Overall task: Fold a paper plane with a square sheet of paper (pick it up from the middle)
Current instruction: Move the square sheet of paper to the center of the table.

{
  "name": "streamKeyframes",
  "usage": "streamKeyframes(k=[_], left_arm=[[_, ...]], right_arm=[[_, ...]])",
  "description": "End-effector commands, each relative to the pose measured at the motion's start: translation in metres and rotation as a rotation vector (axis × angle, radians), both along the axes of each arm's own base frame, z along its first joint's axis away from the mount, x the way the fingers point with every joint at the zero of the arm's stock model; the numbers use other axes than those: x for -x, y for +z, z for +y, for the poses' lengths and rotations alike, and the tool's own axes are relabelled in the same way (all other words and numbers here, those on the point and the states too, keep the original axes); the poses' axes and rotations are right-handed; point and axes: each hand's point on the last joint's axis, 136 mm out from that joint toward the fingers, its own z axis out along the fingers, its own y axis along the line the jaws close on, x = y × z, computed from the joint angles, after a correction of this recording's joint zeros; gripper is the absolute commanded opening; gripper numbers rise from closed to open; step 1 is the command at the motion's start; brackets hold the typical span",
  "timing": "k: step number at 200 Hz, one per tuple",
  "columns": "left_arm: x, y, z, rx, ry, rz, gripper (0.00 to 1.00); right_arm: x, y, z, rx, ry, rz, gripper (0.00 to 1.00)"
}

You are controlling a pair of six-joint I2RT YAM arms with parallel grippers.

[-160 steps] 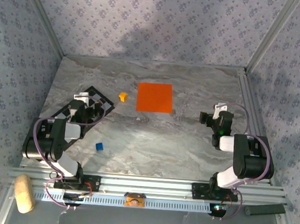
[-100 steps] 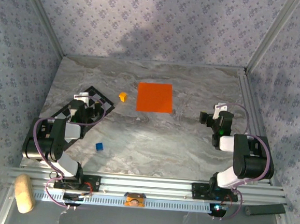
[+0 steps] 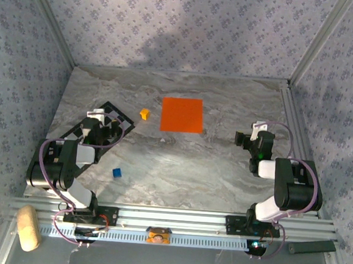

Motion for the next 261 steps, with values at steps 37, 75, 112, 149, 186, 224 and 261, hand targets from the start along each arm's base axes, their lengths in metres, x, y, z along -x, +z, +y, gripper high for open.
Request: streamKeyframes(k=[37,75,112,149,186,224,261], left_arm=[[-0.010,0.019,0.001,0.006,-0.005,-0.065,1.00],[-0.009,0.019,0.000,0.005,-0.007,-0.064,1.00],[-0.008,0.021,-0.006,0.002,-0.040,-0.079,1.00],[0.003,0.028,-0.010,-0.003,-0.062,-0.134,1.00],[0.009,0.049,-0.005,0.012,-0.027,-0.108,1.00],[0.023,0.083,0.009,0.058,0.078,-0.117,1.00],[0.043,0.118,0.032,0.240,0.308,-0.122,1.00]], right_arm=[[-0.007,0.009,-0.001,-0.012,-0.003,-0.026,1.00],[-0.007,0.009,-0.001,-0.012,-0.003,-0.027,1.00],[-0.005,0.012,0.008,0.008,0.038,-0.036,0.99],[-0.003,0.020,0.015,0.021,0.068,-0.044,1.00],[-0.008,0.040,0.018,-0.014,0.066,0.064,1.00],[-0.013,0.066,0.017,-0.232,-0.038,0.184,1.00],[-0.023,0.061,0.033,-0.505,-0.117,0.429,1.00]])
